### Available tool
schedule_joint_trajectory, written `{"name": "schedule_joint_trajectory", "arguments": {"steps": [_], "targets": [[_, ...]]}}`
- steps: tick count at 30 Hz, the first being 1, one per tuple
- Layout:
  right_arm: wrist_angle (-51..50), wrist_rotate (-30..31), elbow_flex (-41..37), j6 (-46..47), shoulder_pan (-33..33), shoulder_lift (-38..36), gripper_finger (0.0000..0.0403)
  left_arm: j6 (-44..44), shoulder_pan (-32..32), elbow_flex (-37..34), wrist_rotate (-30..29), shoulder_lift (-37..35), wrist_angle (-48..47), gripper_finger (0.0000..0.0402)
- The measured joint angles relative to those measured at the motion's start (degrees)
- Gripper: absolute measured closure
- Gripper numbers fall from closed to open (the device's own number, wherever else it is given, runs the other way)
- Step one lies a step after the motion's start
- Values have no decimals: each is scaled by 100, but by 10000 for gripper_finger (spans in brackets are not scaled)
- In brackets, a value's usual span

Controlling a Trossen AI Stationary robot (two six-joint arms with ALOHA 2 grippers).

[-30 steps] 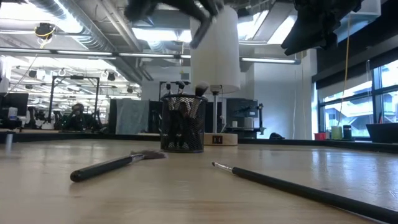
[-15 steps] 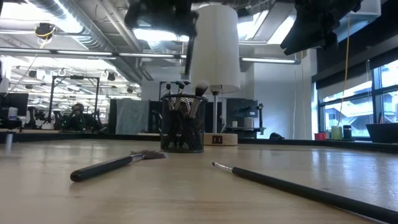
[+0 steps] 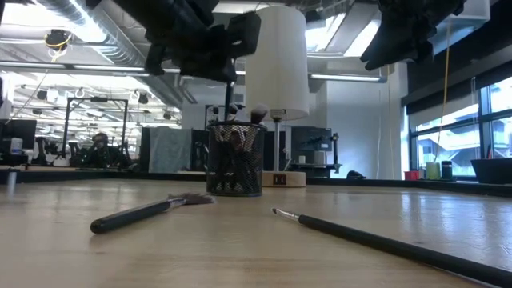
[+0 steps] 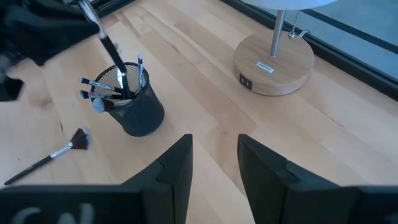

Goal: Put items in baskets/containers
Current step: Put the black powder brush into the black pen holder, then put the black highlighter brush into the black pen holder

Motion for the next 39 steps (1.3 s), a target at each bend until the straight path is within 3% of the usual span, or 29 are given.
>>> {"name": "schedule_joint_trajectory", "arguments": {"steps": [17,33,36,39], "targets": [[432,4,0,-335,0,0,276,603,130,-96,138,256,700,343],[432,-2,0,-339,0,-1,276,656,180,-96,544,226,695,255],[431,-2,0,-341,0,0,276,1317,150,55,899,99,683,248],[428,-2,0,-356,0,0,276,2298,58,365,1781,-91,681,247]]}}
